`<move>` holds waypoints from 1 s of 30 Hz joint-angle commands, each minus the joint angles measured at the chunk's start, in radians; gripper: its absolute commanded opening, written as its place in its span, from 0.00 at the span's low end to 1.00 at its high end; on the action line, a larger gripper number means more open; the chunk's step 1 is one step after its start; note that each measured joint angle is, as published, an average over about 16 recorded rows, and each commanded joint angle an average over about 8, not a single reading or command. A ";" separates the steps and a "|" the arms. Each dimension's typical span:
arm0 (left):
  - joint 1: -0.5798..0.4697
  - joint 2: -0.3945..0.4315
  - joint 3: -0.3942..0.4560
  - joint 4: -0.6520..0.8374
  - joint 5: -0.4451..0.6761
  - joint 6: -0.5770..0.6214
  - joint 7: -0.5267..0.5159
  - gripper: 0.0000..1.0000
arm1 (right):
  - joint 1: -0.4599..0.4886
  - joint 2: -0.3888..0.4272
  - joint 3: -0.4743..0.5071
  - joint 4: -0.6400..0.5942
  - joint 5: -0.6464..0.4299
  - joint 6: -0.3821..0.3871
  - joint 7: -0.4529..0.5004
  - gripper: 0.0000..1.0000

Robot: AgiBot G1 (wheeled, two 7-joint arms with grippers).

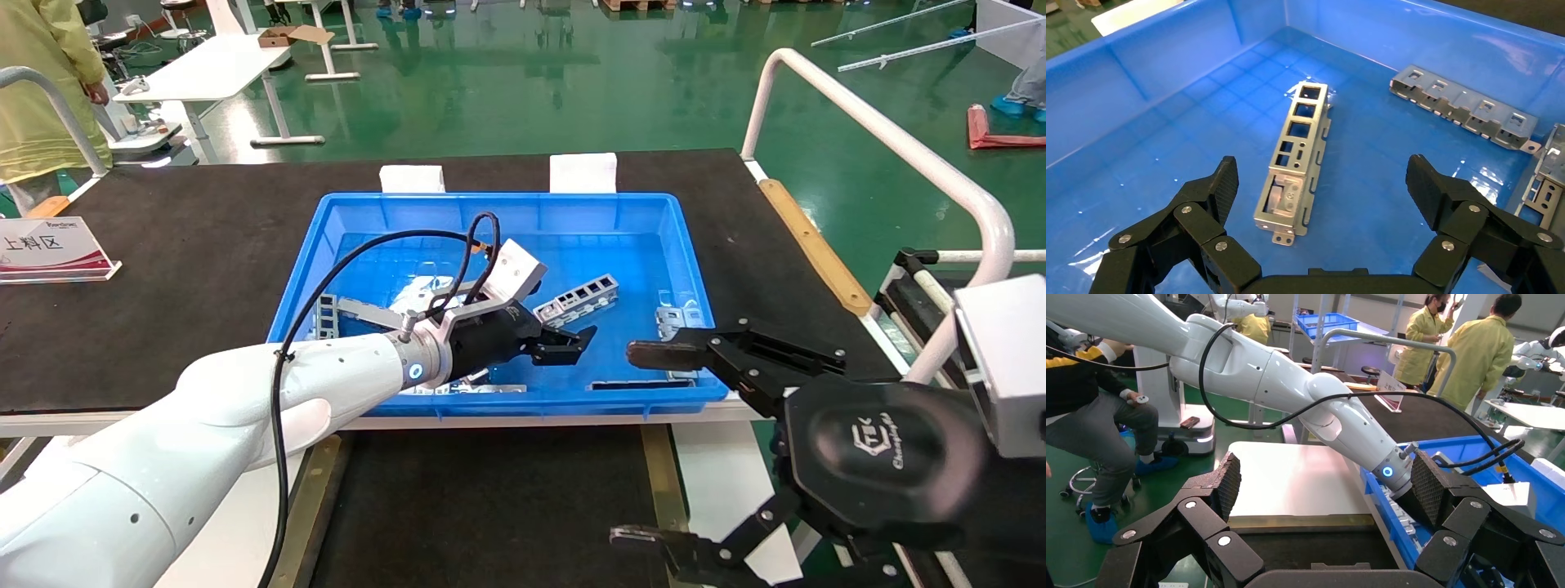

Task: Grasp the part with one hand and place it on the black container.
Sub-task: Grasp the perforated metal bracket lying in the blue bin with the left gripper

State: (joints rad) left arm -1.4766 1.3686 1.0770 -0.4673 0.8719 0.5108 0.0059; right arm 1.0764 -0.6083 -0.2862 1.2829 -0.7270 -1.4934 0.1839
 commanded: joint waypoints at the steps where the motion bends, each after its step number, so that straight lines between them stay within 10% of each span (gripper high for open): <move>1: 0.001 0.000 0.015 -0.003 -0.015 -0.007 -0.001 0.49 | 0.000 0.000 0.000 0.000 0.000 0.000 0.000 0.55; 5: 0.000 -0.001 0.037 -0.007 -0.042 -0.024 0.005 0.03 | 0.000 0.000 0.000 0.000 0.000 0.000 0.000 0.08; 7: 0.001 -0.001 0.045 -0.009 -0.056 -0.033 0.010 0.00 | 0.000 0.000 -0.001 0.000 0.000 0.000 0.000 0.00; 30: 0.031 -0.003 0.108 -0.016 -0.205 -0.092 0.097 0.00 | 0.000 0.001 -0.002 0.000 0.001 0.001 -0.001 0.00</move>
State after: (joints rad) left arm -1.4461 1.3656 1.1859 -0.4834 0.6679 0.4212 0.1023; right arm 1.0769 -0.6075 -0.2883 1.2829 -0.7256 -1.4925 0.1828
